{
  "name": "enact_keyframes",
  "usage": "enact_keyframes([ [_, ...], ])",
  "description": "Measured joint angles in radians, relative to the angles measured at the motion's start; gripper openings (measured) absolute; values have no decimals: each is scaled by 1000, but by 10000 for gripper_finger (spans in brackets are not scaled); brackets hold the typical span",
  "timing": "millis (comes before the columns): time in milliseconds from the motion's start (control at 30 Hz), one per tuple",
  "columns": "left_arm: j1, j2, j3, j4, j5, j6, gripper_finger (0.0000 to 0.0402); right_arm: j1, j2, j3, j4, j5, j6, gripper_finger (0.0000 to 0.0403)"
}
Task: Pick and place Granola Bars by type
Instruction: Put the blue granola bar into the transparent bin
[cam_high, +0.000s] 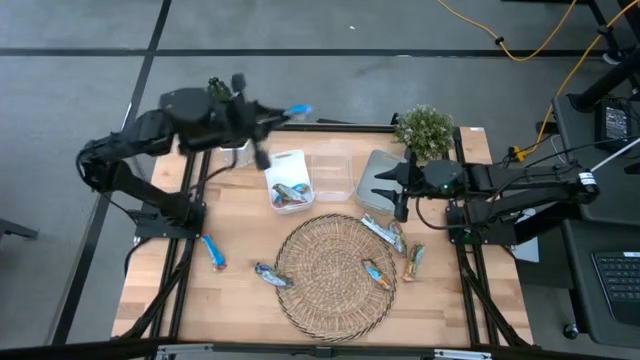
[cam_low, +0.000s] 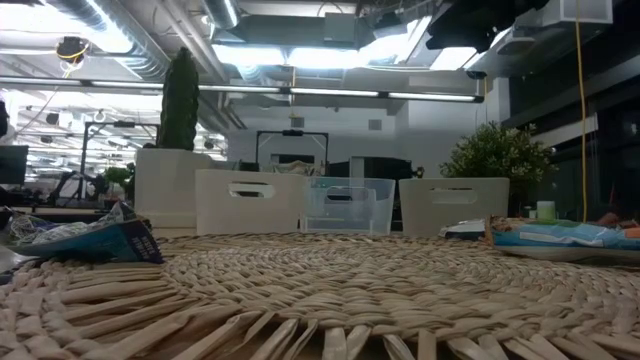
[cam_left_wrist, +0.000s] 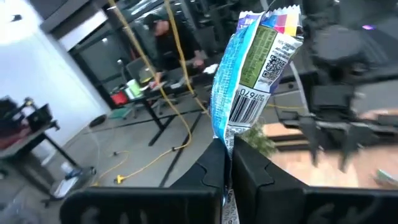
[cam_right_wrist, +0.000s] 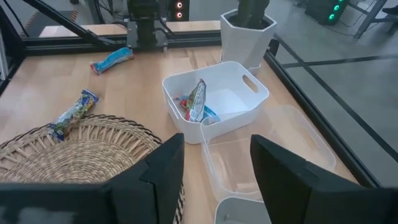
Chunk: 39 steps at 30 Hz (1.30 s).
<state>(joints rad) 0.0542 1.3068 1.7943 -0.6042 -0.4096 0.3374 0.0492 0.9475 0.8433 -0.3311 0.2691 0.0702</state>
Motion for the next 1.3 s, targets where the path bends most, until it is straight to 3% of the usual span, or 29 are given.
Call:
enact_keyframes([
  [100, 105, 78, 13, 82, 103, 3, 4, 0, -15, 0, 0, 0, -3, 187],
  [233, 217, 230, 144, 93, 197, 12, 5, 0, -28, 0, 0, 0, -24, 187],
  [367, 268, 353, 272, 46, 224, -1, 5, 0, -30, 0, -1, 0, -25, 187],
  [500, 299, 422, 318, 10, 291, -123, 5, 0, -31, 0, -2, 0, -26, 187],
  [633, 345, 499, 260, -77, 434, -306, 5, 0, -31, 0, -3, 0, -30, 187],
  [733, 349, 559, 156, -91, 492, -346, 4, 0, -31, 0, -5, 0, -54, 187],
  [1033, 333, 615, -72, -50, 488, -378, 4, 0, -31, 0, -82, 0, -49, 187],
  [1300, 336, 607, -88, -60, 488, -361, 29, 0, -31, 0, -92, 0, -52, 187],
])
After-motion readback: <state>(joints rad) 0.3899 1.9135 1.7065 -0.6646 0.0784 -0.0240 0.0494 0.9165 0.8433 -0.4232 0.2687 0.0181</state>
